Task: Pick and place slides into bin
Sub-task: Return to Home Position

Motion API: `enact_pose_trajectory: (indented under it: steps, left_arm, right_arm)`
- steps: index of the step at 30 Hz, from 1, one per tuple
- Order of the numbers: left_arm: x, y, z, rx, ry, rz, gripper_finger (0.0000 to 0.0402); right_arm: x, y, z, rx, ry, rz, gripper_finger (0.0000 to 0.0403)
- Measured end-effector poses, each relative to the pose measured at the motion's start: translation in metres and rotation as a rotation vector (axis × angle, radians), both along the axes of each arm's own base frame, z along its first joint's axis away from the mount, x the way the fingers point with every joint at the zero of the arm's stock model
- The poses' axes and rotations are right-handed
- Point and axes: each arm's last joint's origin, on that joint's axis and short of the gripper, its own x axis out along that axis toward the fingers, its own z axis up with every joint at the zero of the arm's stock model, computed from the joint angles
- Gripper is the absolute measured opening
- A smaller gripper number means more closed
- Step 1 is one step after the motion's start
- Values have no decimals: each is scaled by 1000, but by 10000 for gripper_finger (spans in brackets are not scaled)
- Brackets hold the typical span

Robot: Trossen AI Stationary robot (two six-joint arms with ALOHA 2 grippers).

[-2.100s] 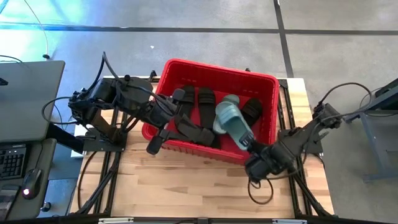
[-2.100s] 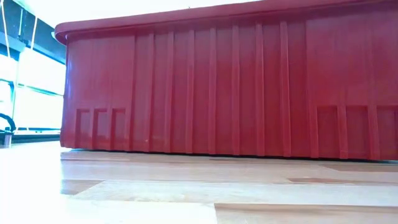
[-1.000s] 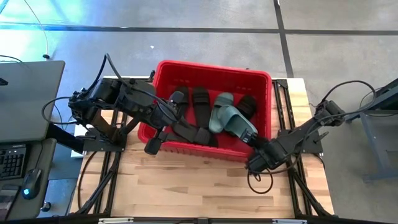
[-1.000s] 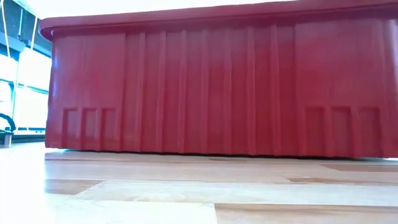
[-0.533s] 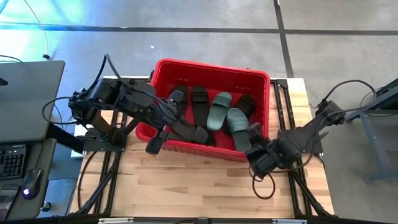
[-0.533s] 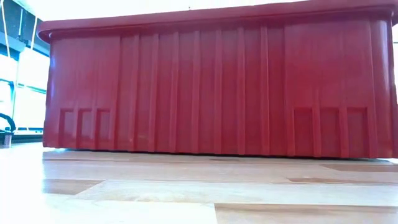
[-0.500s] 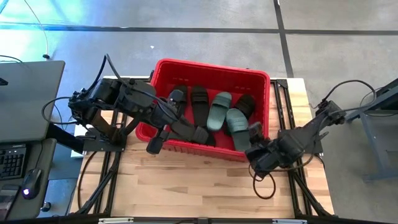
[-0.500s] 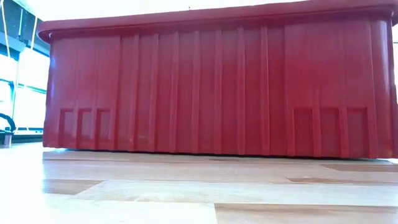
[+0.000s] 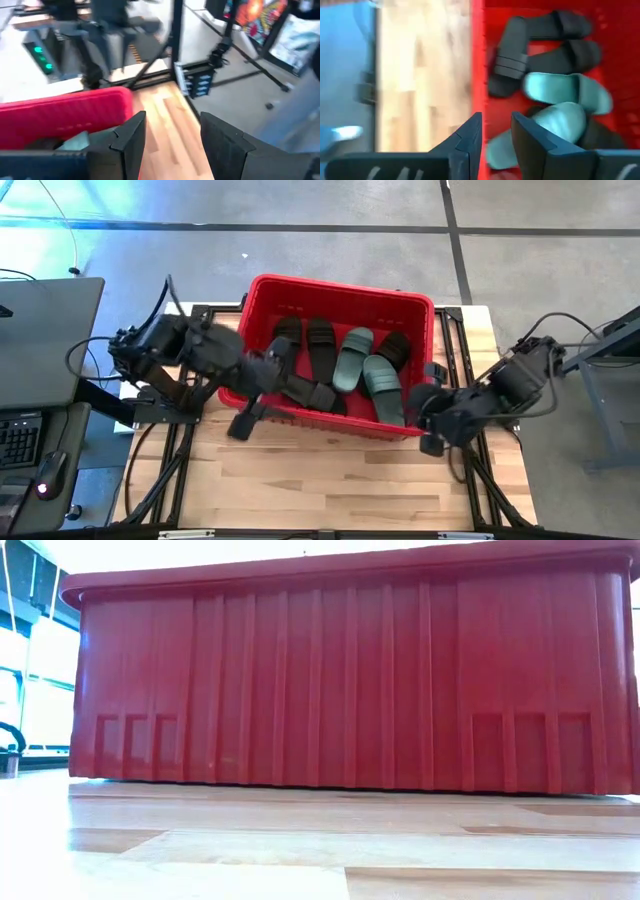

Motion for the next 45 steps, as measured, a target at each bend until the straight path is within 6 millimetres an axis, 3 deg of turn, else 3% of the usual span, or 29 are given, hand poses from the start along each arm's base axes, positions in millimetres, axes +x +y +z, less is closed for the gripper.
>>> enact_pose_trajectory:
  steps: [8, 11, 15, 20, 26, 31, 37, 45]
  left_arm:
    - [-35, -28, 5, -34, 56, -196, 172]
    - [-47, -34, 2, -15, 118, -239, 172]
    - [-67, -36, 8, 4, 106, -171, 172]
    - [-113, -31, 27, 28, -11, -148, 172]
    - [-162, -27, 44, 49, -162, -177, 172]
    - [-186, -24, 45, 110, -289, -280, 172]
    - [-185, -36, 13, 99, -432, -389, 172]
    - [-199, -25, -74, 9, -683, -442, 172]
  right_arm:
    - [-15, -2, 30, 280, 10, 99, 92]
    - [-19, -6, 40, 293, -38, 78, 90]
    - [-29, -6, 52, 291, -94, 116, 91]
    - [-60, -6, 65, 239, -240, 127, 91]
    - [-96, 0, 66, 265, -353, 213, 92]
    - [-111, 10, 53, 292, -479, 357, 90]
    - [-119, 21, 11, 397, -621, 458, 92]
    - [-133, -2, -50, 560, -816, 500, 94]
